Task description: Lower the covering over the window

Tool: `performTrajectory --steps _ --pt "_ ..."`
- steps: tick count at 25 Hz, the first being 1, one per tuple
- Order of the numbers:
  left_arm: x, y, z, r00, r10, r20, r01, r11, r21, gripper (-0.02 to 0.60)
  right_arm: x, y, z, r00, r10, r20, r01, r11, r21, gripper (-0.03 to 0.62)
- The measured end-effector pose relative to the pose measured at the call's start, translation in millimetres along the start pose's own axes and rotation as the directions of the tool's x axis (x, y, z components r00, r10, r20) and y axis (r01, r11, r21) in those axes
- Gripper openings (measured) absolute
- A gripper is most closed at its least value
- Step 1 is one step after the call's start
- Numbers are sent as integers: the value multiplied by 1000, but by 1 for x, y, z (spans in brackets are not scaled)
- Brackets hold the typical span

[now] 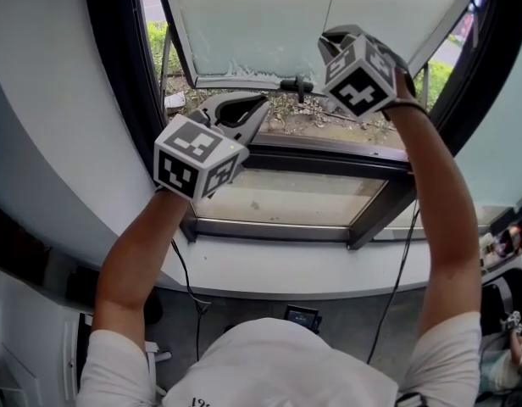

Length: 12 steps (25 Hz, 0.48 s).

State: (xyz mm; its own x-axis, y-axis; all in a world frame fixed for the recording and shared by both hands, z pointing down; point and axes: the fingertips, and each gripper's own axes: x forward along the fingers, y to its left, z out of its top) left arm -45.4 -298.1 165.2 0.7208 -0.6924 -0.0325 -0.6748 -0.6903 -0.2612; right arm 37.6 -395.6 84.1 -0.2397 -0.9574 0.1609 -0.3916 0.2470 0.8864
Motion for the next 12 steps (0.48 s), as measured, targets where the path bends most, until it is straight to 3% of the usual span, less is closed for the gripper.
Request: performTrajectory --steps 7,12 --pt "7 -1 -5 1000 -3 -22 3 1000 22 19 0 2 1 994 -49 -94 25 971 -240 37" --pt "14 -9 -11 999 -31 -34 32 999 23 19 6 24 -9 983 -1 -186 -72 920 -385 37"
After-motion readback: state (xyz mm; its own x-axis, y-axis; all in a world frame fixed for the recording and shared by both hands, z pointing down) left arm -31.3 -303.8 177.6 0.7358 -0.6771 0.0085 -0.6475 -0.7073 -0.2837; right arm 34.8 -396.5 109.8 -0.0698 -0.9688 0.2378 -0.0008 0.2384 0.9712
